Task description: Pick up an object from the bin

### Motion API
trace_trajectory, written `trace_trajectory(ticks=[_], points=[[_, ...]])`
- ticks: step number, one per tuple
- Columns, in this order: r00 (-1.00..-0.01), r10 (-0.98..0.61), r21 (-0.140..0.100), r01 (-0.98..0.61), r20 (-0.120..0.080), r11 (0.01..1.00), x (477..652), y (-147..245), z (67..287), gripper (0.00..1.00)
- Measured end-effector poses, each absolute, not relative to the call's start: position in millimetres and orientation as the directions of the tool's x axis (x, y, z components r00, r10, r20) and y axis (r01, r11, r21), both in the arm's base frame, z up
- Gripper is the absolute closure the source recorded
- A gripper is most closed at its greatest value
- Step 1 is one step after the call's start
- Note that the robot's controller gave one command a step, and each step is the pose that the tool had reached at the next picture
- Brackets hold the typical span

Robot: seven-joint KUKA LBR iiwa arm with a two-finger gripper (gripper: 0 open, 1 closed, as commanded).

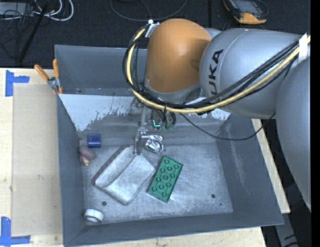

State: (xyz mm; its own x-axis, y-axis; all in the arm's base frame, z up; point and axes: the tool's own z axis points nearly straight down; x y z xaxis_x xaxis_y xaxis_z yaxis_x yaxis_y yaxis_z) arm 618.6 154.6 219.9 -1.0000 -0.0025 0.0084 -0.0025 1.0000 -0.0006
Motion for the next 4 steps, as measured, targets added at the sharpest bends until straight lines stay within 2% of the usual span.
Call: trace_trajectory(ticks=[1,2,3,4], points=[[-0.979,-0.205,0.003,-0.205,-0.008,0.979,617.4,106.9,104.9,0.00],[-0.995,-0.103,-0.002,-0.103,0.003,0.995,557.1,52.6,121.6,0.00],[-0.970,-0.245,0.003,-0.245,-0.004,0.970,558.3,38.0,74.1,0.00],[-0.970,-0.242,0.004,-0.242,-0.009,0.970,559.7,38.5,76.5,1.00]])
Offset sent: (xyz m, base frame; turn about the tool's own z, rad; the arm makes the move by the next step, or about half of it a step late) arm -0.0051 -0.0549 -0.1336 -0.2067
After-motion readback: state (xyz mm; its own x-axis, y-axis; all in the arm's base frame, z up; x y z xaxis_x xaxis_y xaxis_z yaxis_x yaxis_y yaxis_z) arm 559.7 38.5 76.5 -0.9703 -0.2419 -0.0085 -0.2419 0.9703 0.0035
